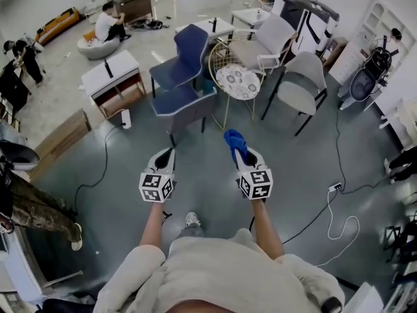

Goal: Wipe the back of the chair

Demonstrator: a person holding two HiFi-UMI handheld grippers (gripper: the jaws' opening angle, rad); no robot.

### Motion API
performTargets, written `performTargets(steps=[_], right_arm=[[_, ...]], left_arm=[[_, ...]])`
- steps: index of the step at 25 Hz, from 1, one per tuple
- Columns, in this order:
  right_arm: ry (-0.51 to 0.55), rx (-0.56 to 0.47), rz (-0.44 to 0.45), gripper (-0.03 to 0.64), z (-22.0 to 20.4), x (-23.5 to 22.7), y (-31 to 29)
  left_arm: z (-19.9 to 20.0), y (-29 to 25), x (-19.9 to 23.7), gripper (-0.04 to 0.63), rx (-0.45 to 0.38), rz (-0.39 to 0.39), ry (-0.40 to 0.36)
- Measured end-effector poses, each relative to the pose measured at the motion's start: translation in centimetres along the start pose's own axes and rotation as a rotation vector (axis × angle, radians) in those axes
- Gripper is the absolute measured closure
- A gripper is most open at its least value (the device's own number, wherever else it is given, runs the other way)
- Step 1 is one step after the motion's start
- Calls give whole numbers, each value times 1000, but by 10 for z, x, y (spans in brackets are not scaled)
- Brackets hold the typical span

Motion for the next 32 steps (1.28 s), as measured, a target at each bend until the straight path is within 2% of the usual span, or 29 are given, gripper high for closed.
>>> performTargets(steps=[6,15,25,32], right_arm=[[8,-11,-13,561,23,-1,-65],[12,-12,-30,561,34,7,-121],[-22,43,-54,561,11,-1,-123],[-30,79,-28,561,0,-21,-137]], left_arm=[[21,-46,54,592,-8,-19,-10],[29,-86,103,592,-8,-51,-12],[10,-110,92,592,47,-105,6],[-8,-136,84,592,99,-99,30]])
Point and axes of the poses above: the fingertips, and each gripper's own axes: y backward along the fingers, x to its left, z out of its top, the point moved 1 cm from there along y, backward along the fingers, and after that the axes turned 6 degrees about -z, right-handed, at the moved point
